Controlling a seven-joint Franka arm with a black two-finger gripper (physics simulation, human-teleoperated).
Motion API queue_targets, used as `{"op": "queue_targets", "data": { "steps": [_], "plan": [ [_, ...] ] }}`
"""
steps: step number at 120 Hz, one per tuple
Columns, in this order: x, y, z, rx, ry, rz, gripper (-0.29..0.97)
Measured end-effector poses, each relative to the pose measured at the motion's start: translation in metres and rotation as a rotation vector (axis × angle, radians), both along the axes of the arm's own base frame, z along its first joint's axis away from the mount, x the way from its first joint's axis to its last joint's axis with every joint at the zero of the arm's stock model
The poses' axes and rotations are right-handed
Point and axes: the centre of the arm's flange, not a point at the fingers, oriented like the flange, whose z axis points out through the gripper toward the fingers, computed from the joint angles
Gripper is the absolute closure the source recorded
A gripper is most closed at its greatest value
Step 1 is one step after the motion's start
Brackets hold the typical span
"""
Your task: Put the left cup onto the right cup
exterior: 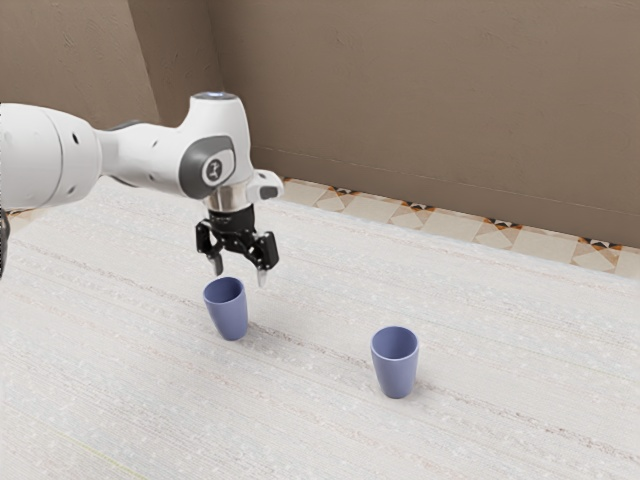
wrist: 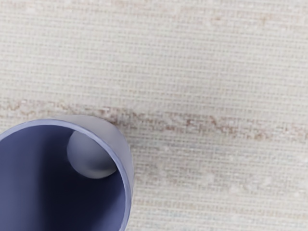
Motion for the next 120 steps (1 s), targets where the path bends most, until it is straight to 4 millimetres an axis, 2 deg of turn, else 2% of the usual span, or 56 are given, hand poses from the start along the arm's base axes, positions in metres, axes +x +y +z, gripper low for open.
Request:
{"op": "queue_targets", "data": {
  "steps": [73,120],
  "plan": [
    [0.006,-0.001,-0.037,-0.003,0.018,0.016,0.00],
    [0.009,0.015,-0.054,-0.004,0.027,0.049,0.00]
  ]
}}
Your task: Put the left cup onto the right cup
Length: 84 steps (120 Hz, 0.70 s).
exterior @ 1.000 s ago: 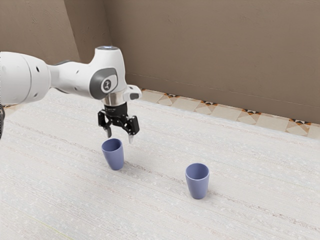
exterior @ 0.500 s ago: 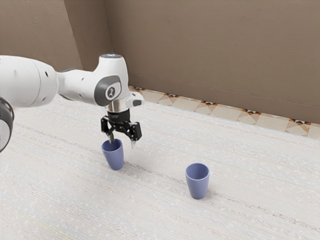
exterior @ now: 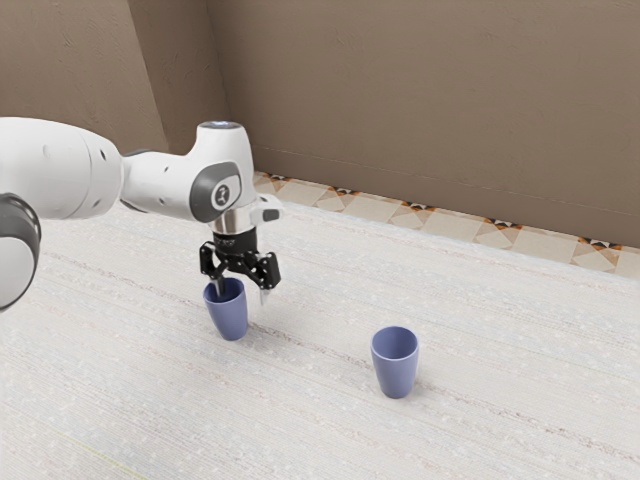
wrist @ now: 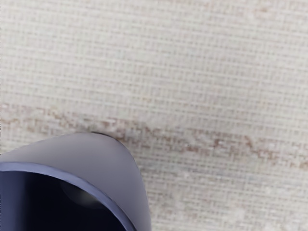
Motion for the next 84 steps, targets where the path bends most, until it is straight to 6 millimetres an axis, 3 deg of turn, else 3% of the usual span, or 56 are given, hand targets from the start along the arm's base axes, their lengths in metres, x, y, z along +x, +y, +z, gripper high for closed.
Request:
{"op": "queue_targets", "data": {
  "steps": [84],
  "plan": [
    [0.0019,-0.0022,-0.0074,0.000,-0.004,-0.001,0.26]
  ]
}}
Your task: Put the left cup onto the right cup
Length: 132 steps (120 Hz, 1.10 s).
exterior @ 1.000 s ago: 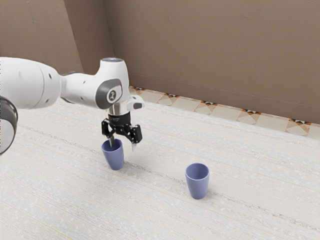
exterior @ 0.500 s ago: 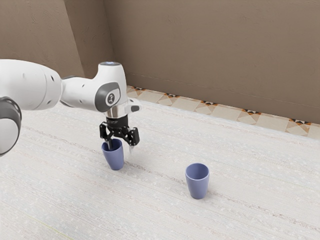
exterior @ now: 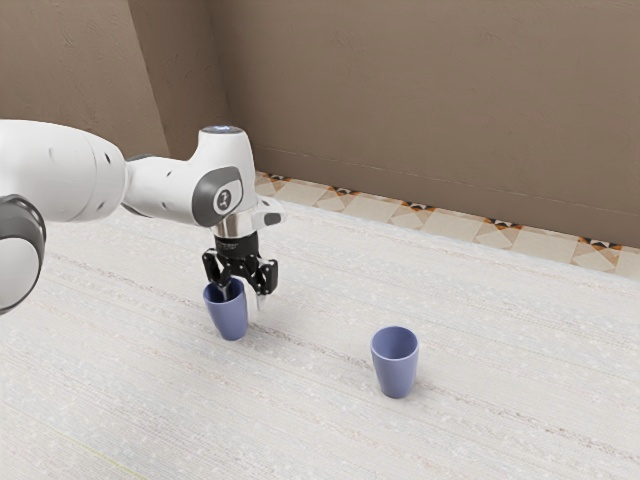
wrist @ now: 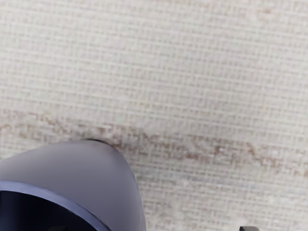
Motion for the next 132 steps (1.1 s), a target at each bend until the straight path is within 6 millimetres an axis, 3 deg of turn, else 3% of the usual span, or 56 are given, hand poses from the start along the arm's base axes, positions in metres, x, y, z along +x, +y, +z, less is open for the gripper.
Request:
{"op": "queue_targets", "data": {
  "steps": [61,132],
  "plan": [
    [-0.0001,0.0030,-0.0002,0.001,0.000,0.004,0.37],
    [0.0000,0.0031,0.0000,0.003,0.000,0.004,0.59]
  ]
}}
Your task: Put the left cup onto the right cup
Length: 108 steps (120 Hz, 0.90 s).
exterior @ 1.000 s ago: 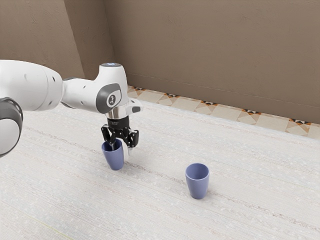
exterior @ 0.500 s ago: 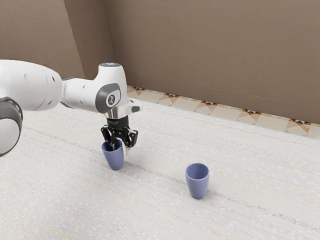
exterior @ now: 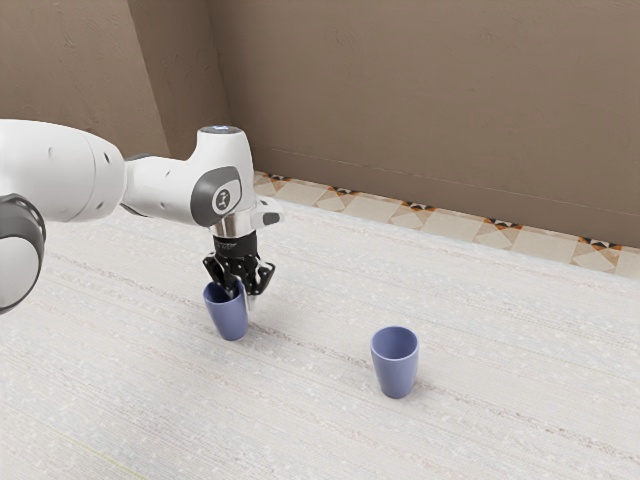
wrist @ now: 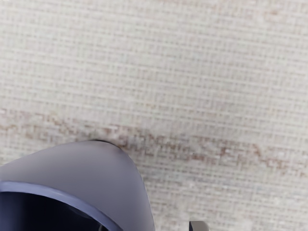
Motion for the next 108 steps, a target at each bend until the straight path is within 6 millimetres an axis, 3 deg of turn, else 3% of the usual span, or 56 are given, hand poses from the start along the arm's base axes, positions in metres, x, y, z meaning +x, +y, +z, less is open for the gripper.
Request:
{"op": "queue_targets", "data": {
  "steps": [43,77,108],
  "plan": [
    [0.000,0.000,0.000,0.002,0.000,-0.004,0.74],
    [0.000,0.001,0.001,0.008,-0.001,-0.006,0.77],
    [0.000,-0.001,0.018,0.007,-0.024,-0.010,0.78]
  ]
}}
